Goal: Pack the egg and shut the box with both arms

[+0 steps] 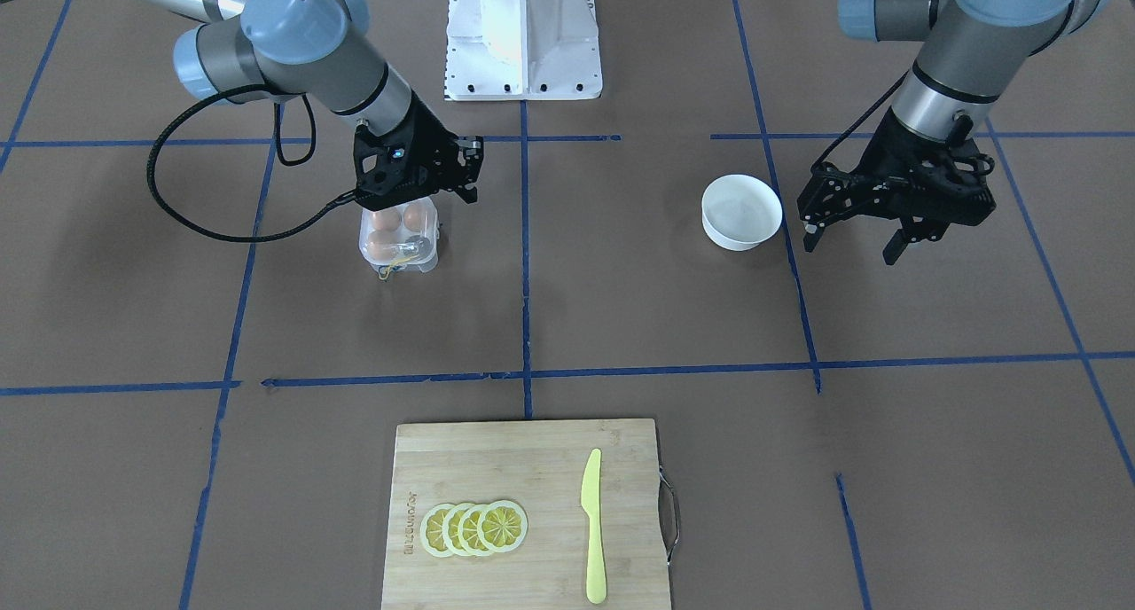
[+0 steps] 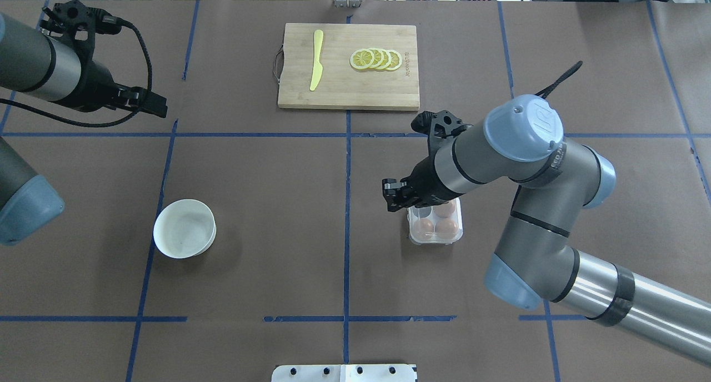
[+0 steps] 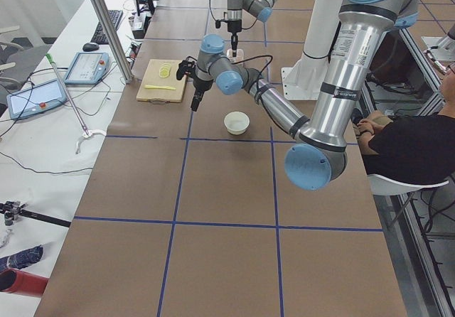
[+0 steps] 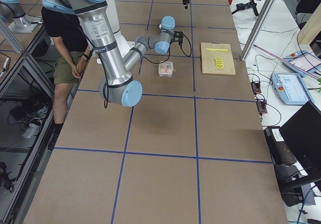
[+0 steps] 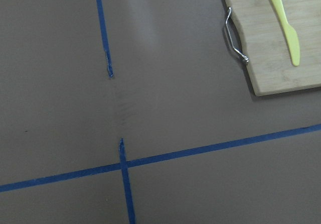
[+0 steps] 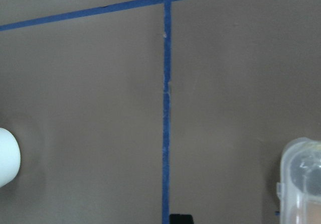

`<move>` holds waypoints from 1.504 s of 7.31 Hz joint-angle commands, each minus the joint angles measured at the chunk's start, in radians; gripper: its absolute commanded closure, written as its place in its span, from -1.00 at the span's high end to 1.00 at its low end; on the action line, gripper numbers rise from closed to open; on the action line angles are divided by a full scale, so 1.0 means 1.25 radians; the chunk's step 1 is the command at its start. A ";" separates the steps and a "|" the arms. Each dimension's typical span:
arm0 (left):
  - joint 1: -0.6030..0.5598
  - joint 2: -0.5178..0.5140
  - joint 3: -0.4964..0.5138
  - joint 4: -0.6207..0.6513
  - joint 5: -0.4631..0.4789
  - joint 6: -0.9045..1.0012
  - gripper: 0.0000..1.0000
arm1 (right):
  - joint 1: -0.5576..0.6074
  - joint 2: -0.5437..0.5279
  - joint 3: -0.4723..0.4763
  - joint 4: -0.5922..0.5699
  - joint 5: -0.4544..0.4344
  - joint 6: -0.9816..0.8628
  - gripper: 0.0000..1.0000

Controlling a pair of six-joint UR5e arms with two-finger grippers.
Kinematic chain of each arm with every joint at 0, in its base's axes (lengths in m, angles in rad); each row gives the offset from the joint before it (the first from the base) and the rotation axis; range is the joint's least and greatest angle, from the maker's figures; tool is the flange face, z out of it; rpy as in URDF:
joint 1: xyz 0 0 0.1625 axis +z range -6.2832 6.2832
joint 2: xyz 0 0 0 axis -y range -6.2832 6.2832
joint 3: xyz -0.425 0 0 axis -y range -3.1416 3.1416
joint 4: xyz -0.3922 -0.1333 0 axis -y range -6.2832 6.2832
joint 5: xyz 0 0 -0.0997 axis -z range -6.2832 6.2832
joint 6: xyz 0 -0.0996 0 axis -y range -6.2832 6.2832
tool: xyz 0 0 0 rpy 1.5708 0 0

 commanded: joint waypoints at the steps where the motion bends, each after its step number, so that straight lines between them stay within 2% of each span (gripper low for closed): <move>1: -0.046 0.081 0.015 -0.052 -0.044 0.079 1.00 | 0.066 0.021 0.016 -0.091 -0.003 0.040 1.00; 2: -0.100 0.114 0.016 -0.053 -0.077 0.154 1.00 | 0.132 0.006 0.045 -0.185 -0.004 0.024 1.00; 3: -0.160 0.146 0.027 -0.051 -0.087 0.240 1.00 | 0.189 -0.022 0.082 -0.288 0.003 -0.084 1.00; 4: -0.219 0.152 0.057 -0.042 -0.087 0.329 1.00 | 0.240 -0.051 0.121 -0.391 0.005 -0.242 1.00; 5: -0.283 0.151 0.100 -0.034 -0.088 0.405 1.00 | 0.301 -0.122 0.166 -0.468 0.013 -0.408 1.00; 6: -0.361 0.149 0.149 -0.003 -0.096 0.505 1.00 | 0.378 -0.187 0.164 -0.484 0.044 -0.569 1.00; 7: -0.437 0.140 0.201 0.038 -0.162 0.618 1.00 | 0.482 -0.275 0.152 -0.478 0.110 -0.728 1.00; 8: -0.473 0.151 0.228 0.049 -0.190 0.671 1.00 | 0.578 -0.339 0.118 -0.477 0.167 -0.888 1.00; 9: -0.480 0.152 0.233 0.075 -0.190 0.672 1.00 | 0.660 -0.378 0.074 -0.475 0.187 -1.025 1.00; 11: -0.480 0.164 0.254 0.098 -0.193 0.668 1.00 | 0.768 -0.398 -0.051 -0.472 0.239 -1.111 1.00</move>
